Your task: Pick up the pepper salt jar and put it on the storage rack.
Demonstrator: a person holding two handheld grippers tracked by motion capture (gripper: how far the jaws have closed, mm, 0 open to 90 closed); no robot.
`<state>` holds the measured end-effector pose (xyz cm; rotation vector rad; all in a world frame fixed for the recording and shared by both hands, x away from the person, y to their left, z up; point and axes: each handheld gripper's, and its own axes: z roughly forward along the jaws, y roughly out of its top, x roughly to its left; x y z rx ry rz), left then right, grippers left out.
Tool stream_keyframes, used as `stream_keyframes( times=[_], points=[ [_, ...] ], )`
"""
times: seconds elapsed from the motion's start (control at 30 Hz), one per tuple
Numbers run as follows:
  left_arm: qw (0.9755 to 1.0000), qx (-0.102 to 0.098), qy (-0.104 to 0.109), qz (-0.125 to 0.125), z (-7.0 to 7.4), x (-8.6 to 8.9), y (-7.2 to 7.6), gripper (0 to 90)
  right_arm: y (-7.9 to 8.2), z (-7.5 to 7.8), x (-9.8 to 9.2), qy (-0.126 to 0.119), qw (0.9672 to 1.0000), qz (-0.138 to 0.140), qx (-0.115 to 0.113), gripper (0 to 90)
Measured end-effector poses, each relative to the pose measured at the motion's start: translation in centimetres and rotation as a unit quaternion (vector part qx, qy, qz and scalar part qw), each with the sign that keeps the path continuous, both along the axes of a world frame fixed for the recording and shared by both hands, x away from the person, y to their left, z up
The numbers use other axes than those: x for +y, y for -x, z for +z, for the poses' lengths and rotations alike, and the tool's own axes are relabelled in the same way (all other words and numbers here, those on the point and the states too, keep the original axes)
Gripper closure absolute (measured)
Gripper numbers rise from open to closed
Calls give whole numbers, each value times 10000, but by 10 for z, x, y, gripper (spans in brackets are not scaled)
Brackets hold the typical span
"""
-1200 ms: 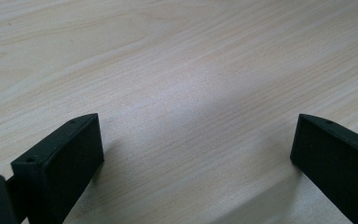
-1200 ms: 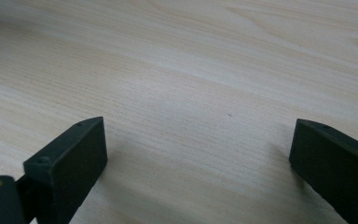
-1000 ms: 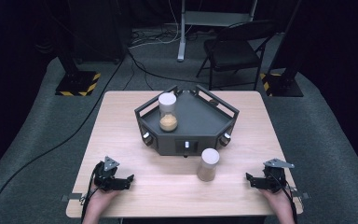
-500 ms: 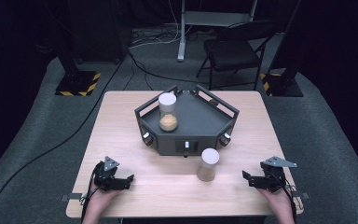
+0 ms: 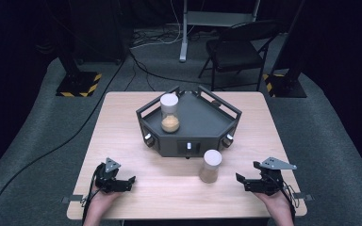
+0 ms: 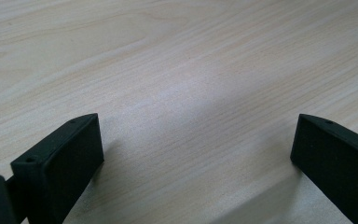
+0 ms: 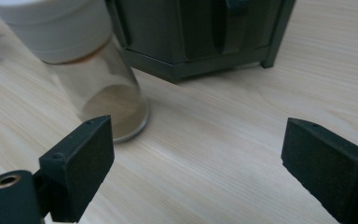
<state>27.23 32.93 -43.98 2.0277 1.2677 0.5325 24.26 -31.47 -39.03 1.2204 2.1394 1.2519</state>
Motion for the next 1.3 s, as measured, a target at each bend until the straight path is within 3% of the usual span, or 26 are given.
stream_keyframes(
  times=[0.27, 0.6, 1.3],
  points=[
    [10000, 3, -11, -9, 0, 0, 0, 18, 0, 11, 16, 20, 9993, 334, -154, 81],
    [10000, 0, 1, 1, 0, 0, 0, 18, -8, 16, 33, -11, 9978, 642, -135, 83],
    [10000, 7, -6, -13, 0, 0, 0, 14, -34, 18, 67, 178, 9948, 988, -188, 143]
  ],
)
